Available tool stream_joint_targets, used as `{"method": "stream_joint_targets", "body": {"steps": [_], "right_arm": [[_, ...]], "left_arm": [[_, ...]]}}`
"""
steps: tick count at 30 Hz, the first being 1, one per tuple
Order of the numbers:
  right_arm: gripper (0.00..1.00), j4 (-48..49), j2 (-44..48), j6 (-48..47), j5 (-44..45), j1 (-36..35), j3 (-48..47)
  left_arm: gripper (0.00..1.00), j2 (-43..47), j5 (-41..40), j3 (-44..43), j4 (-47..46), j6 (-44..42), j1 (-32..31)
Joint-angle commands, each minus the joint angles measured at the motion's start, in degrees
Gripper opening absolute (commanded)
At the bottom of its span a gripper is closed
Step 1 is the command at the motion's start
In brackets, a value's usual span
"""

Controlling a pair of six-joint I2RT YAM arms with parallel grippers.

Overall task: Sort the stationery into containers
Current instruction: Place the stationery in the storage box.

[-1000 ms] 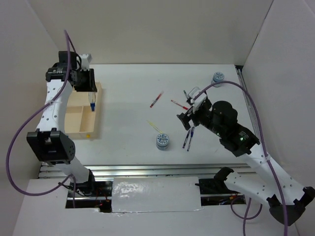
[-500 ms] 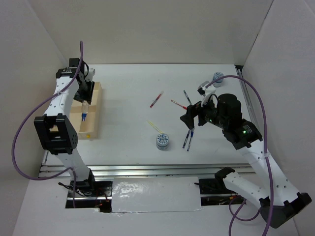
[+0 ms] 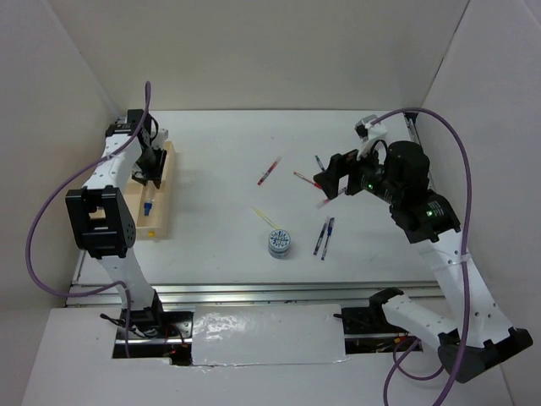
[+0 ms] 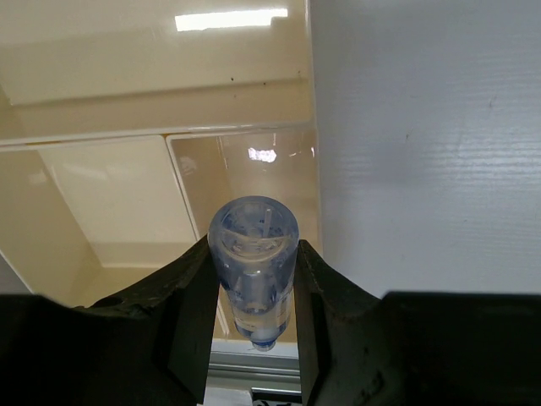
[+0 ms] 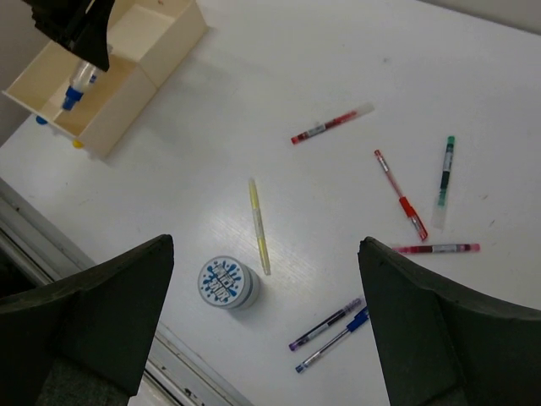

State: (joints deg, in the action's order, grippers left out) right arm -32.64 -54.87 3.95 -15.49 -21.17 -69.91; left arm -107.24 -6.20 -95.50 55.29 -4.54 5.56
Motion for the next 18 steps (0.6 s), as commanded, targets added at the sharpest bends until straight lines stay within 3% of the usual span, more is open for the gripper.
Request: {"method": "stream_joint_targets", "body": {"steps": [1, 18], "right_arm": [[0.96, 1.2, -0.7, 0.0, -1.3, 1.7, -3.6], [0.96, 2.3, 2.5, -3.2, -1.4, 1.7, 3.0]], "left_arm": [[0.08, 1.8, 0.1, 0.1, -1.2, -0.6, 0.6], [0.1, -3.4, 0.8, -0.7, -3.5, -1.4, 2.4]]}}
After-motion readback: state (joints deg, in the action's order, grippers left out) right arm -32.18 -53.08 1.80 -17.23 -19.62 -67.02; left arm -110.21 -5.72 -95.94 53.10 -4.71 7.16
